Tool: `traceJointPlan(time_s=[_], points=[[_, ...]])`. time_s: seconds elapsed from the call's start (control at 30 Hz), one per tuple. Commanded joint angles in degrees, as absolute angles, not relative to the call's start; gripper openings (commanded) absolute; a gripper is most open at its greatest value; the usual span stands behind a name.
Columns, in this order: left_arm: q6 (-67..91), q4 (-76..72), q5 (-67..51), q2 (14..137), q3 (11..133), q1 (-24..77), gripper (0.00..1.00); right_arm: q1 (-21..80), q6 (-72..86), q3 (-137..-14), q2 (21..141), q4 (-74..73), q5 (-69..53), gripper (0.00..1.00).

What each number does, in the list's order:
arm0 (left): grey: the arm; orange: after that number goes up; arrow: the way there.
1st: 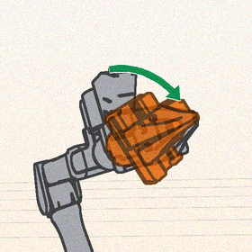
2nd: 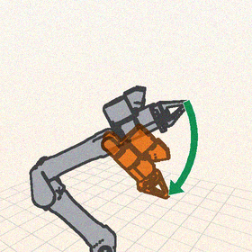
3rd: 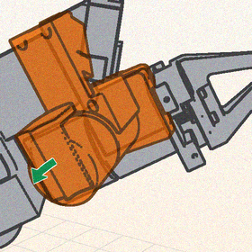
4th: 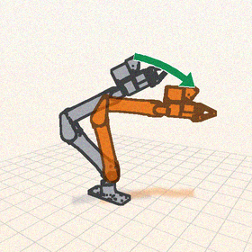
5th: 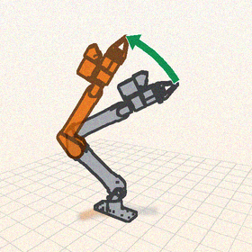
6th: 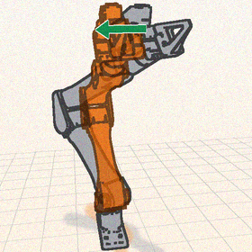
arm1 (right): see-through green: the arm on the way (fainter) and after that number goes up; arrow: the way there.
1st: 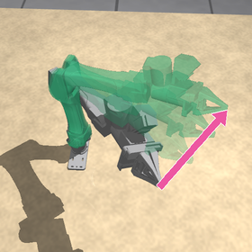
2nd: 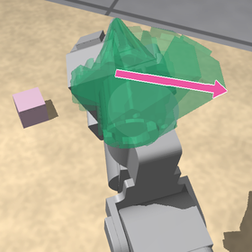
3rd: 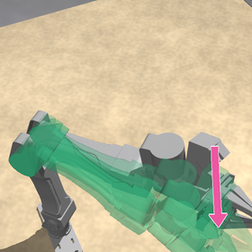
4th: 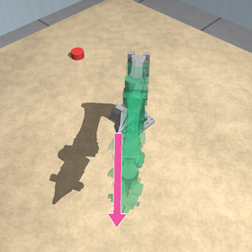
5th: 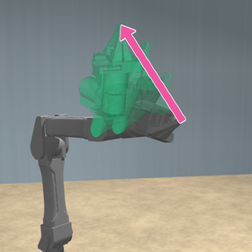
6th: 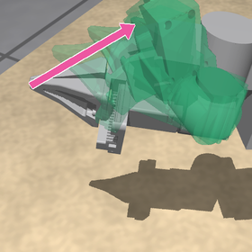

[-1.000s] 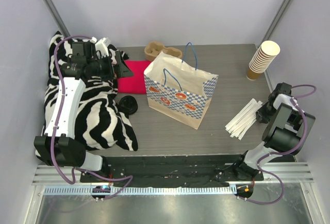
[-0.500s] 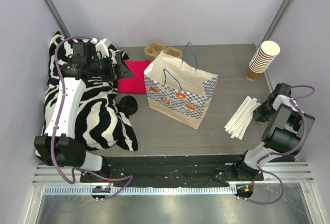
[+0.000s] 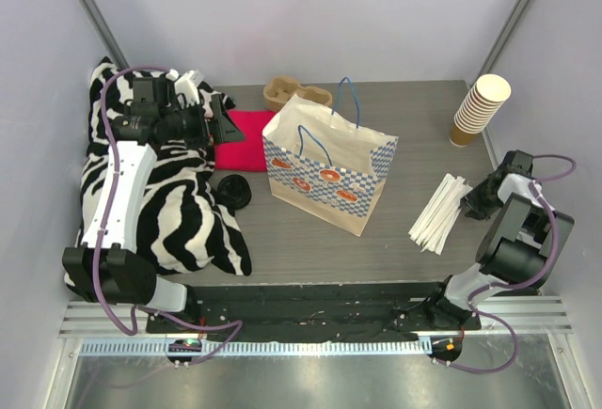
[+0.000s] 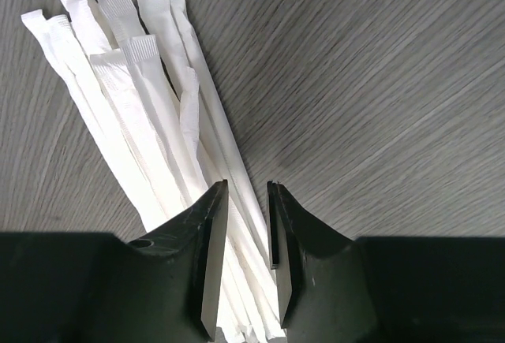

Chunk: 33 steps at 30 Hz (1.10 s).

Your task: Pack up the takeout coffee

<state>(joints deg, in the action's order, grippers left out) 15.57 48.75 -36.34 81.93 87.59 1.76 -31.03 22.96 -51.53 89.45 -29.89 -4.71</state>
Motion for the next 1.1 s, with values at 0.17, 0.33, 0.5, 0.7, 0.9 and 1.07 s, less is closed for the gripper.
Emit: traceJointPlan(time_s=[0.17,0.33,0.5,0.7,0.9,1.07], points=[[15.1,48.0,-38.4,83.1,89.5,1.5,1.00,-31.2,23.9,-50.9,89.3,-27.8,-3.1,0.34],[15.4,47.8,-38.4,83.5,89.5,1.5,1.00,-31.2,23.9,-50.8,92.0,-26.8,-2.4,0.33],[15.2,47.7,-38.4,83.3,88.9,1.5,1.00,-31.1,23.5,-50.9,92.5,-26.7,-1.8,0.33],[15.1,47.7,-38.5,83.1,88.4,1.5,1.00,-31.2,20.8,-52.7,89.8,-32.1,5.4,0.27],[15.1,47.8,-39.1,83.4,88.7,1.5,1.00,-31.2,17.8,-53.9,86.6,-35.8,5.4,0.27],[15.1,47.8,-39.5,83.6,88.7,1.6,1.00,-31.2,17.3,-53.4,83.7,-35.0,0.7,0.33]])
